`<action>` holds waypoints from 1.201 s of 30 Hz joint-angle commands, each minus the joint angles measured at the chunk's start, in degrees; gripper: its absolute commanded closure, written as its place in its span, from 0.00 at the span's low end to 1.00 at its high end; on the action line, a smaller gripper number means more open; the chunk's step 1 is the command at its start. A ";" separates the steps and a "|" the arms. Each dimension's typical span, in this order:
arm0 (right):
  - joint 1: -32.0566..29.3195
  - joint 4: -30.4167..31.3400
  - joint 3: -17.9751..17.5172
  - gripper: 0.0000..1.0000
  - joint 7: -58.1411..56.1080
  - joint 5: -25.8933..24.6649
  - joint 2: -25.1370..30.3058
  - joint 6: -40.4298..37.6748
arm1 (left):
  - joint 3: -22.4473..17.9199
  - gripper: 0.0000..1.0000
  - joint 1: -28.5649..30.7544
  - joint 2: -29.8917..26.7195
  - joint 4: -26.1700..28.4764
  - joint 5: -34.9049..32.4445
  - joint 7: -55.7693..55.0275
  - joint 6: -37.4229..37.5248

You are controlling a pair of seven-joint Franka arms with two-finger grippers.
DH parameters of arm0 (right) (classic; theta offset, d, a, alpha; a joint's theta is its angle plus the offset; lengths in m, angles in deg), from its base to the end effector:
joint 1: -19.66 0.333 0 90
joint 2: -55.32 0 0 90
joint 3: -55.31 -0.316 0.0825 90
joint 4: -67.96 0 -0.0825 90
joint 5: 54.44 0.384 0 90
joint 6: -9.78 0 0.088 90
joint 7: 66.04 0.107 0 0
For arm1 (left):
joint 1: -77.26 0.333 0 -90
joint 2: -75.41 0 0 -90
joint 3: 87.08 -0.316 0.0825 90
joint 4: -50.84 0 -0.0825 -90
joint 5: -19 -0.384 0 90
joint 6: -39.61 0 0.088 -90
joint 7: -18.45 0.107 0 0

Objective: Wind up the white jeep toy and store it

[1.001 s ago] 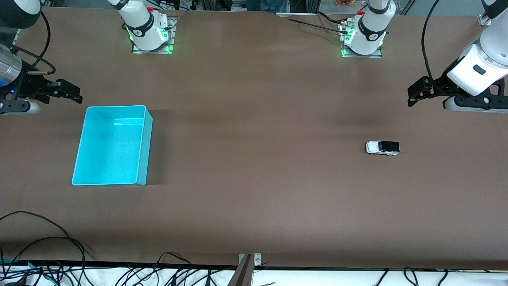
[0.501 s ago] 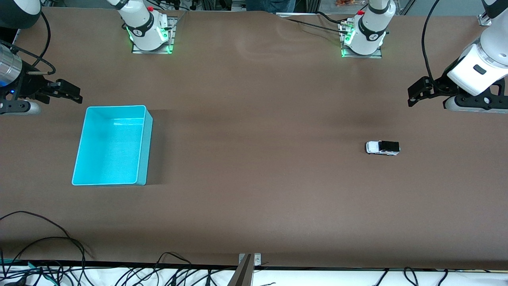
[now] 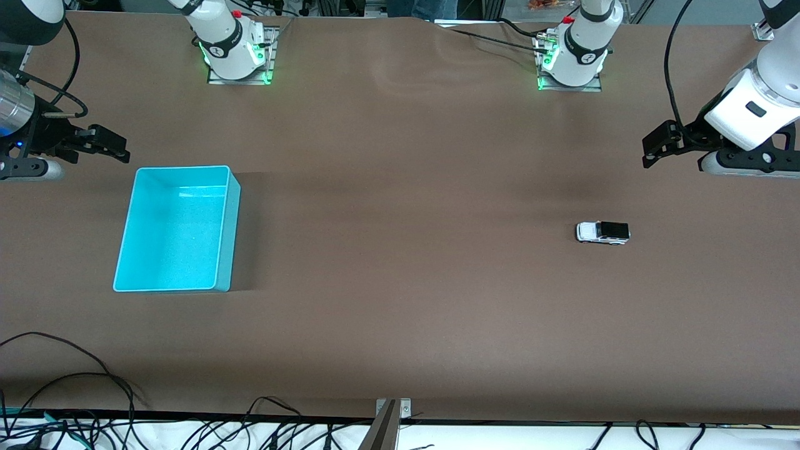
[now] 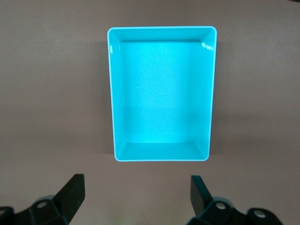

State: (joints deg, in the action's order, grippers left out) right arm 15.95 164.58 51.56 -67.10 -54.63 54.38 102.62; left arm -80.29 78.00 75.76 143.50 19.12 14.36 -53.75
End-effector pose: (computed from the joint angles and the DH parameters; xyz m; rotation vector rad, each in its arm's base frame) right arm 0.5581 -0.0002 0.5650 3.1373 0.0306 -0.1293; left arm 0.5577 -0.0591 0.6043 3.1378 -0.0535 0.0092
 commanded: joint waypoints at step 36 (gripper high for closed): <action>-0.16 -1.43 -0.12 0.00 0.54 0.98 -0.56 -0.46 | -0.12 0.00 0.67 0.98 -3.99 0.23 1.27 2.13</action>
State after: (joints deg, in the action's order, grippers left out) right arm 15.95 164.58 51.56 -67.08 -54.63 54.38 102.62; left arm -80.38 78.32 75.88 141.33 19.12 14.36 -53.11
